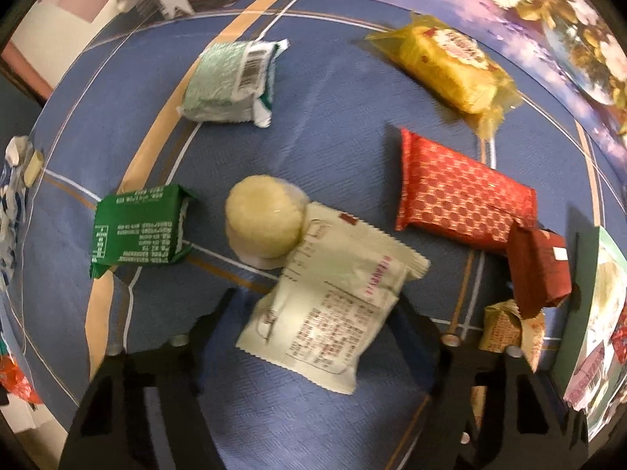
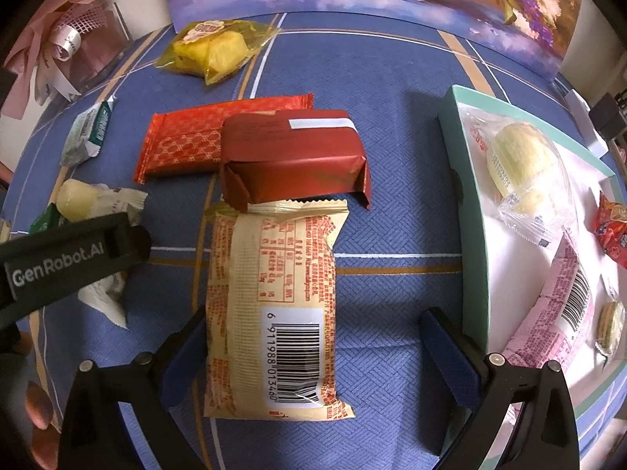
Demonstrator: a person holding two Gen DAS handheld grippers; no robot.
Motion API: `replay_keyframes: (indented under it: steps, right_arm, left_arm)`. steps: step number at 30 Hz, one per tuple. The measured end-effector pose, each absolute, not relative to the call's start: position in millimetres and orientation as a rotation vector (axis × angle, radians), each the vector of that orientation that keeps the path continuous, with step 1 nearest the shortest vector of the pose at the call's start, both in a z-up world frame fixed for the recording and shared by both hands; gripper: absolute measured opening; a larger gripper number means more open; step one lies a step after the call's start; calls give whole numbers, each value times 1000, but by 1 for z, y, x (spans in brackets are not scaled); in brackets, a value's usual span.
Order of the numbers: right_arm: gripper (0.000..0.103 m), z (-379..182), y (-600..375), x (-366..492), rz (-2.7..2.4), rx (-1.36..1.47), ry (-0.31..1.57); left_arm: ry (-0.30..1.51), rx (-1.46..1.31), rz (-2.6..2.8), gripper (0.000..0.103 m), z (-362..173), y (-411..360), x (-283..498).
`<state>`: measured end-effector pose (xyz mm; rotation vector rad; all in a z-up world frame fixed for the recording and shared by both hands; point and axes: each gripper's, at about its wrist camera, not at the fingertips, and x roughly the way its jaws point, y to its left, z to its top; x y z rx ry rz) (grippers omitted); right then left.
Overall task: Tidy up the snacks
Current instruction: 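Grasp the tan barcode bag with the right gripper while the left grasps the white printed bag, then carry both bags over the white tray and open both grippers to drop them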
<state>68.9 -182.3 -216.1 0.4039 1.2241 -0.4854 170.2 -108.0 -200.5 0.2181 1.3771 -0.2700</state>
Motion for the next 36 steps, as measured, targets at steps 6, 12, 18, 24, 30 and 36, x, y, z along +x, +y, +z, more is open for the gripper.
replay_keyframes:
  steps: [6, 12, 18, 24, 30, 36]
  right_arm:
    - [99, -211, -192, 66, -482, 415, 1218]
    - [82, -204, -202, 62, -509, 441, 1196]
    - [70, -201, -209, 58, -515, 445, 1181]
    - [51, -196, -220, 52, -530, 459, 1151]
    - [43, -193, -230, 53, -520, 463, 1143]
    - [42, -178, -225, 51, -509, 464, 1124]
  left_arm:
    - [1371, 224, -275, 67, -199, -112, 168]
    - [1374, 217, -271, 67, -203, -110, 169]
    - [1371, 210, -267, 67, -204, -108, 170]
    - [1360, 198, -261, 61, -201, -107, 169]
    - [1361, 172, -251, 55, -197, -103, 168]
    - [1373, 121, -258, 54, -192, -94, 170]
